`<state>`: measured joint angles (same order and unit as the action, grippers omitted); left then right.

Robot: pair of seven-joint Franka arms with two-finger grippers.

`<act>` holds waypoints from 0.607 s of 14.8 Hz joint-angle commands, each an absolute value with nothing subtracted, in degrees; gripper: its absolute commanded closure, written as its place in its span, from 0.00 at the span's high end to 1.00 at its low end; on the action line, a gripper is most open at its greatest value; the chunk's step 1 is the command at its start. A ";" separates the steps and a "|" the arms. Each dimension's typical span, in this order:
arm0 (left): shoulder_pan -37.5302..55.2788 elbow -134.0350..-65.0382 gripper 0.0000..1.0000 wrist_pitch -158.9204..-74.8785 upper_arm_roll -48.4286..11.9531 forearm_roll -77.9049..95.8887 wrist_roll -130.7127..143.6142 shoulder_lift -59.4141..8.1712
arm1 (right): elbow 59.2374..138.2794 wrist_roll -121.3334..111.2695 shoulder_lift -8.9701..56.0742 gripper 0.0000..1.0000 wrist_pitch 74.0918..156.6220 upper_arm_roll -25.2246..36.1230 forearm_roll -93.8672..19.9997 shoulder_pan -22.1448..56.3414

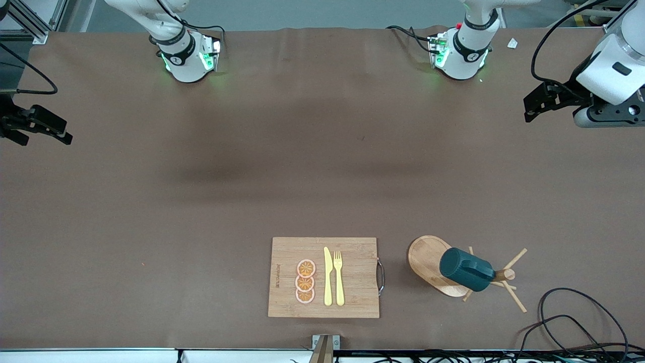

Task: Transfer cup from left to right arm and place
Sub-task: 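Reach the left gripper toward the teal mug on the wooden stand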

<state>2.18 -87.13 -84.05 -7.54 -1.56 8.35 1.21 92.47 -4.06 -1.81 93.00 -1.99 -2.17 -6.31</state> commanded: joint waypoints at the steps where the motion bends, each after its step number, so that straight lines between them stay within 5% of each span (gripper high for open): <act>1: 1.85 -86.40 1.00 -83.85 -7.73 -1.49 7.73 1.14 | 93.25 -4.66 -3.25 1.00 92.90 -2.29 -2.99 -6.59; 9: 2.37 -79.91 1.00 -84.99 -7.12 0.35 14.81 -4.90 | 93.08 -4.66 -3.16 1.00 93.08 -2.29 -2.99 -6.59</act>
